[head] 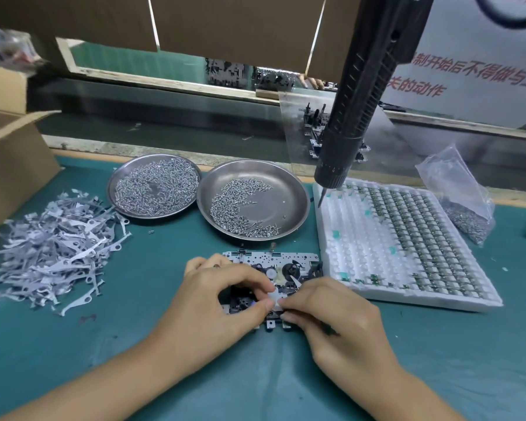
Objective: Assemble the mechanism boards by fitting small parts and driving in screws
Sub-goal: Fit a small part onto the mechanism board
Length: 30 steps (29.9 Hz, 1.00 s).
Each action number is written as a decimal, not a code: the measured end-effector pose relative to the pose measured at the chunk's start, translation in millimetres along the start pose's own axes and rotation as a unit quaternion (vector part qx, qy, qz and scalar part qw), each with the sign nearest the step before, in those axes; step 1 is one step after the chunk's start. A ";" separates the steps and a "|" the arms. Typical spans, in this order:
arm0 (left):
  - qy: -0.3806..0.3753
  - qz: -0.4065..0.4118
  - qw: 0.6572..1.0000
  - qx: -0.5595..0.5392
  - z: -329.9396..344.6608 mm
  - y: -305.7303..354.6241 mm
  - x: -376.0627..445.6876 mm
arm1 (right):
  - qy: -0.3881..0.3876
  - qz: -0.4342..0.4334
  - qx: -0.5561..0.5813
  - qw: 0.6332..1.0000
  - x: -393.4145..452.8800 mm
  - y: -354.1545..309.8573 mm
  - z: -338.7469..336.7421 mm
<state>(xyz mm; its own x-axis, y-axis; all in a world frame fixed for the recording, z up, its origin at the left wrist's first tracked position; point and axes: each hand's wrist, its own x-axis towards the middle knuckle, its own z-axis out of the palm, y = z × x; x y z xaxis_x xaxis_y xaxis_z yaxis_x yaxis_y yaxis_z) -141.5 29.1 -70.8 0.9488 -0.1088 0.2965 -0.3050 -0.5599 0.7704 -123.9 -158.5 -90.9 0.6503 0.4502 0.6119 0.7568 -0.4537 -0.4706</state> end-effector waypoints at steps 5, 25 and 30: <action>-0.004 -0.011 1.000 -0.013 0.5 -0.7 1.9 | 0.007 -0.014 -0.038 0.999 -2.0 1.3 5.5; -0.015 -0.019 0.999 -0.027 0.0 -0.6 4.0 | -0.030 0.002 -0.100 0.995 -0.5 -1.8 4.3; -0.028 -0.024 0.998 -0.057 -0.6 -2.4 6.1 | -0.009 -0.002 -0.128 0.992 -1.2 -5.2 8.3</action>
<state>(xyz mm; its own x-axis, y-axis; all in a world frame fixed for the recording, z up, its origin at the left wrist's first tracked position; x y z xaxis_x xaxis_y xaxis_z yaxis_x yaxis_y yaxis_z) -135.1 30.3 -70.5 0.9649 -0.1316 0.2272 -0.2625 -0.4682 0.8437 -128.0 -150.4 -94.5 0.6499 0.4648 0.6013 0.7193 -0.6316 -0.2893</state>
